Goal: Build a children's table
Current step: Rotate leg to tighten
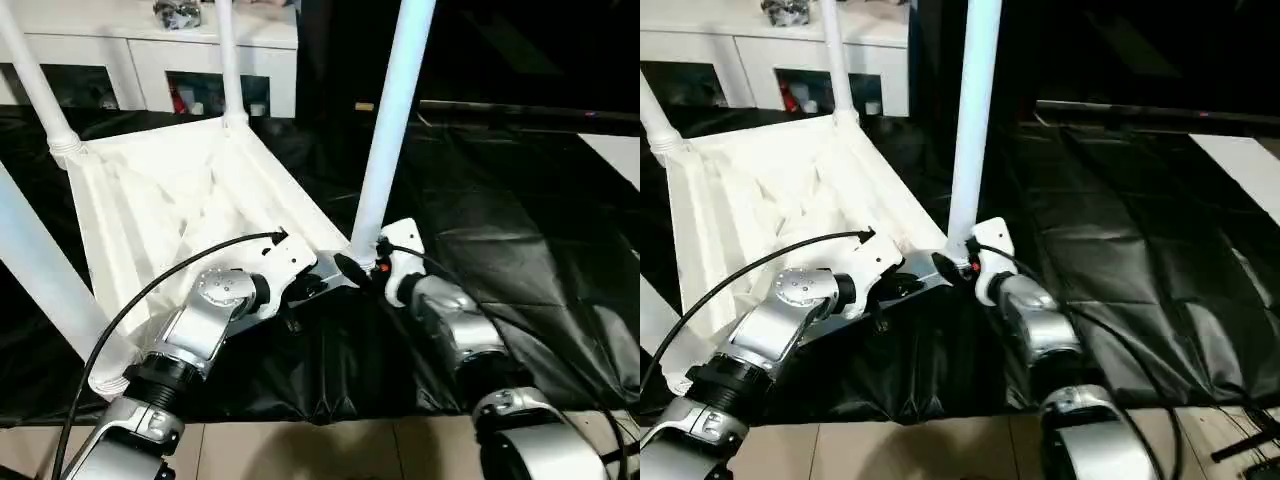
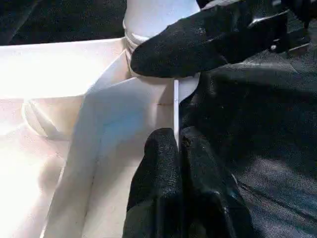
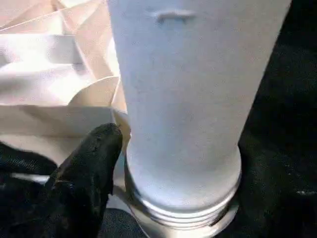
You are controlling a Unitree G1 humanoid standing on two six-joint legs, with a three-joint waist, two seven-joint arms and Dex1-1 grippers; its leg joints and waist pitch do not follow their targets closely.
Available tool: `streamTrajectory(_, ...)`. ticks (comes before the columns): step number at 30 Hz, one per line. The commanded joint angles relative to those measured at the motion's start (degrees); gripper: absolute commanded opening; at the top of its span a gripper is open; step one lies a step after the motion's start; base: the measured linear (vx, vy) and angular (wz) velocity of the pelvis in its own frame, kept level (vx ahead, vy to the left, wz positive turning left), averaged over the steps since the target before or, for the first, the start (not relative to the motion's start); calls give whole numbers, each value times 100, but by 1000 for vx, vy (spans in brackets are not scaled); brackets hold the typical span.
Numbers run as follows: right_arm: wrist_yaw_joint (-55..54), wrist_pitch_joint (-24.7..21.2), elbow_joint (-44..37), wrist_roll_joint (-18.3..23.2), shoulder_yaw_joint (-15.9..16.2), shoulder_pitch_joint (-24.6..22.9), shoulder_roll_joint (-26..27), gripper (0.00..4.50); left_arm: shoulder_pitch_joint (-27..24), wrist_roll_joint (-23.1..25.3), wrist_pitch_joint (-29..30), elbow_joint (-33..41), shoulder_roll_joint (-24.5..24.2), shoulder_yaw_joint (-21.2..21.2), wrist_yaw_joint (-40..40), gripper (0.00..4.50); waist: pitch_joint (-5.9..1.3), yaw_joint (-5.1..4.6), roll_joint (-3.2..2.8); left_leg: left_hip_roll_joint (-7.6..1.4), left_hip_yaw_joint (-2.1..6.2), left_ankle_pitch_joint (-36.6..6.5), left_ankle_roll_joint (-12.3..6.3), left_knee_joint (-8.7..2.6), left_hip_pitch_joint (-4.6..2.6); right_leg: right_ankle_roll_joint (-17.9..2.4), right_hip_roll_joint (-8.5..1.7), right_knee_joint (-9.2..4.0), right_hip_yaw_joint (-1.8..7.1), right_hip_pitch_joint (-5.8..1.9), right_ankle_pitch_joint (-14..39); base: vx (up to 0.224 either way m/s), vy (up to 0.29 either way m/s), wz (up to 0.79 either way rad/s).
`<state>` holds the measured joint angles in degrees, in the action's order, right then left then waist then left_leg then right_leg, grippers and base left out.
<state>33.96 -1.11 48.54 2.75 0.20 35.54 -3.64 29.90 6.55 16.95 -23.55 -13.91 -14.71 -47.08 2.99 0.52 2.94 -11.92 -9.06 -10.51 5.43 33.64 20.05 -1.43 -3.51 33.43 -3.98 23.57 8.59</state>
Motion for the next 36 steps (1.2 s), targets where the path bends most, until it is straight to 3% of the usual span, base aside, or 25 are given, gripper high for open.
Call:
streamTrajectory(1, 721, 43, -211, 29, 547, -3, 212, 395, 22, -203, -283, 264, 182, -380, -303, 0, -371, 30, -68, -96, -29, -1614, -238, -411, 23, -1054, -380, -399, 233, -302, 1931, 0, 0, 0)
streamTrajectory(8, 2317, -11, -555, 155, 703, -57, -596, 395, -191, -455, -696, 538, -482, -467, -1492, 0, -405, 124, -63, -115, -73, -864, -494, -379, 44, -1356, -367, -270, 253, -339, 944, 0, 0, 0)
streamTrajectory(9, 2562, -25, -610, 157, 762, -89, -693, 395, -194, -478, -731, 533, -569, -463, -1621, 0, -401, 153, -35, -117, -80, -876, -508, -376, 26, -1368, -370, -267, 253, -332, 986, 0, 0, 0)
streamTrajectory(10, 2799, -40, -667, 156, 825, -126, -783, 395, -194, -491, -747, 528, -640, -449, -1713, 0, -393, 172, -54, -128, -81, -908, -507, -381, 9, -1377, -376, -273, 256, -321, 1028, 0, 0, 0)
streamTrajectory(11, 3111, -61, -745, 158, 920, -179, -897, 395, -198, -523, -773, 527, -726, -424, -1837, 0, -388, 168, 43, -130, -97, -931, -521, -378, 9, -1357, -367, -283, 254, -318, 1072, 0, 0, 0)
streamTrajectory(12, 3277, -79, -791, 164, 977, -210, -956, 395, -201, -552, -786, 532, -768, -406, -1907, 0, -373, 209, -7, -133, -88, -998, -497, -390, -8, -1326, -381, -280, 258, -310, 1234, 0, 0, 0)
streamTrajectory(17, 3800, -144, -970, 188, 1181, -287, -1154, 358, -225, -653, -792, 554, -966, -366, -2222, 0, -338, 251, 4, -141, -88, -1336, -300, -406, -26, -1103, -385, -334, 269, -272, 1938, 0, 0, 0)
streamTrajectory(19, 3919, -192, -1006, 210, 1213, -294, -1194, 343, -227, -678, -812, 543, -1015, -365, -2296, 0, -330, 267, -25, -146, -79, -1436, -235, -409, -35, -1031, -387, -352, 273, -253, 2126, 0, 0, 0)
streamTrajectory(22, 4051, -261, -1065, 231, 1257, -302, -1239, 326, -225, -718, -804, 538, -1072, -376, -2413, 0, -341, 272, -2, -142, -77, -1402, -216, -410, -15, -1007, -388, -336, 276, -270, 2062, 0, 0, 0)
streamTrajectory(30, 4441, -360, -1336, 205, 1442, -461, -1402, 275, -203, -783, -786, 495, -1118, -461, -2665, 0, -365, 299, -14, -139, -89, -1182, -254, -393, -4, -1118, -374, -295, 273, -291, 1672, 0, 0, 0)
streamTrajectory(35, 4197, -372, -1313, 237, 1347, -488, -1281, 272, -139, -699, -824, 389, -992, -409, -2381, 0, -356, 293, -9, -138, -85, -1283, -219, -395, -12, -1058, -379, -320, 272, -281, 1895, 0, 0, 0)
streamTrajectory(36, 3924, -355, -1227, 257, 1245, -480, -1150, 272, -73, -625, -818, 292, -880, -375, -2121, 0, -346, 288, 28, -134, -88, -1290, -222, -392, -16, -1021, -380, -330, 275, -268, 1991, 0, 0, 0)
